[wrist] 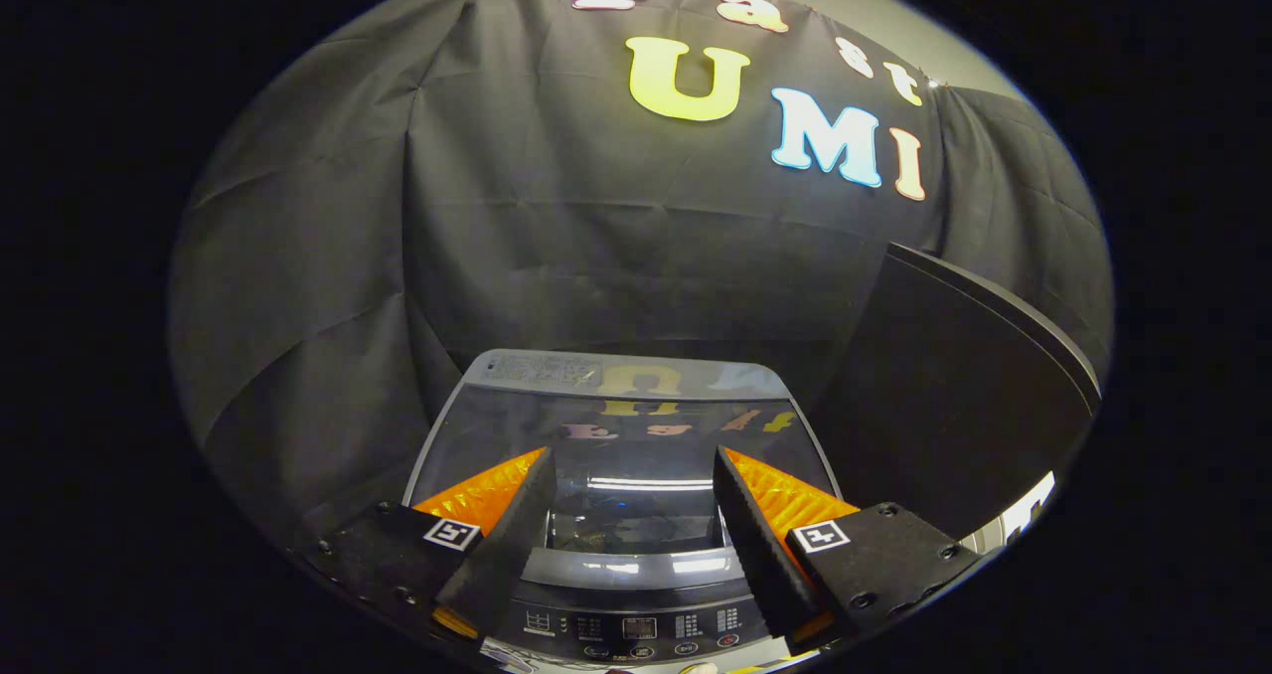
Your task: Put the clothes into the washing machine and then close the washing machine lid.
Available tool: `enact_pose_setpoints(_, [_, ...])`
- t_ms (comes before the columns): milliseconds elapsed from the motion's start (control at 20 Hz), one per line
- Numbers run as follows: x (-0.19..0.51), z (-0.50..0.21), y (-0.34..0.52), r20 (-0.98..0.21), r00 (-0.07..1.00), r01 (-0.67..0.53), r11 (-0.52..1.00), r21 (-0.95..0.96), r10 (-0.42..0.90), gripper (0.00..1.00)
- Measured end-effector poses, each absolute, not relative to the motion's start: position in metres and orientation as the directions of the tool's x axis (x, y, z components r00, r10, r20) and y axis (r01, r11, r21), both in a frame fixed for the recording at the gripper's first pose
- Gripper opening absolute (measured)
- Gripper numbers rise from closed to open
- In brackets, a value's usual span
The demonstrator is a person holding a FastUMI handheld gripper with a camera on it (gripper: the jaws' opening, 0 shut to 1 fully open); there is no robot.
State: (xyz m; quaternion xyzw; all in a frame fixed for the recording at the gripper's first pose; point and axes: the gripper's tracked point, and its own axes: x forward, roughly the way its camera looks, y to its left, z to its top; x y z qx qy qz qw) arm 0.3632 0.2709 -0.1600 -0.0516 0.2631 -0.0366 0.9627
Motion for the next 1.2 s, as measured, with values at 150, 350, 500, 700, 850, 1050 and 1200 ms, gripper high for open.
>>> enact_pose_setpoints(150, [0.358,-0.142,0.273,-0.476,0.875,0.032,0.992,-0.122,-0.086,0.98])
enact_pose_setpoints(350, [0.347,-0.107,0.274,-0.428,0.902,0.01,0.993,-0.115,-0.058,0.98])
enact_pose_setpoints(500, [0.327,-0.073,0.268,-0.373,0.927,-0.021,0.99,-0.14,-0.033,0.98])
enact_pose_setpoints(700, [0.289,-0.036,0.258,-0.312,0.95,-0.029,0.992,-0.125,-0.012,0.98])
enact_pose_setpoints(850, [0.267,-0.009,0.249,-0.274,0.962,-0.028,0.994,-0.11,-0.003,0.98])
enact_pose_setpoints(1050, [0.231,0.025,0.24,-0.216,0.976,-0.034,0.994,-0.108,0.01,0.98])
enact_pose_setpoints(1200, [0.202,0.044,0.228,-0.179,0.984,-0.034,0.993,-0.109,0.014,0.98])
